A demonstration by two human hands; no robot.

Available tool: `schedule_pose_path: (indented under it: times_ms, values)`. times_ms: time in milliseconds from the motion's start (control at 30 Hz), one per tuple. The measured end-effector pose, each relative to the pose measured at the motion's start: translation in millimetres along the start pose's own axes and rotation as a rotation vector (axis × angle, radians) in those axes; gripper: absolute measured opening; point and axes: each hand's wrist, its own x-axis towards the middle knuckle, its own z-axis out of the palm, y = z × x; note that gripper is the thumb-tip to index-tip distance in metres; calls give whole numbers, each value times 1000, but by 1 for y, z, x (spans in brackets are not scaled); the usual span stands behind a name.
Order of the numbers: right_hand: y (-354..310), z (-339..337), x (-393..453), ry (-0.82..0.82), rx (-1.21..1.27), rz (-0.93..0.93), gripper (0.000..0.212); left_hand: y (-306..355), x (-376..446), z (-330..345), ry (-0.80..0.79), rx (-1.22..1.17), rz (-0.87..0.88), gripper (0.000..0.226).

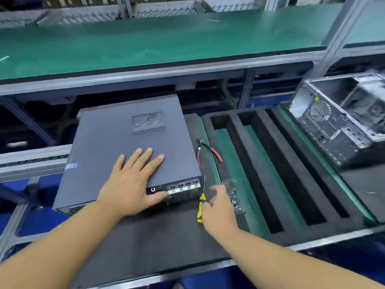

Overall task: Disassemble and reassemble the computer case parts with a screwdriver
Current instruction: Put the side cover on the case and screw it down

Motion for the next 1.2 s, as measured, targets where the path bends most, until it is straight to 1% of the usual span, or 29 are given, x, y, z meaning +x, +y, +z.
schedule_pose_path:
  times_ms: [67,100,133,167,233,267,300,367,433,467,533,633,700,767,900,1033,1200]
  values:
    - [13,5,-5,-106,-237,-84,42,4,-2,-7,-32,-50,-18,98]
    - [15,6,-4,-133,-355,-134,46,11,-2,-11,-16,-106,-42,94]
    - [15,5,-2,-156,-432,-177,50,20,-4,-14,40,-179,-70,88]
    - [13,4,1,-169,-466,-199,51,31,-6,-17,137,-251,-84,79]
    - [11,-1,7,-156,-431,-198,49,62,-13,-18,373,-349,-46,58]
    - [11,-7,8,-142,-363,-190,45,79,-16,-16,457,-404,-20,49]
    - [11,-13,8,-122,-289,-187,41,95,-18,-13,508,-476,-1,41]
    - [13,-31,6,-61,-187,-203,32,124,-23,-3,536,-650,-10,26]
    - [17,-54,5,24,-101,-231,24,146,-28,12,486,-797,-94,16]
    - [19,-67,5,62,-43,-244,23,153,-30,21,444,-842,-150,15]
    - [23,-96,6,129,85,-252,25,163,-32,40,335,-908,-257,17]
    - [35,-133,12,228,196,-173,24,172,-27,66,177,-980,-385,19]
    - [45,-150,15,241,212,-131,22,179,-21,79,111,-1045,-474,17]
    - [54,-158,15,227,222,-103,22,187,-13,89,67,-1086,-526,16]
    - [64,-161,14,251,129,-127,25,199,6,96,1,-1001,-497,18]
    - [65,-157,14,237,-11,-177,26,210,24,95,-37,-928,-473,15]
    - [70,-153,18,219,-63,-141,28,223,37,95,-69,-859,-457,16]
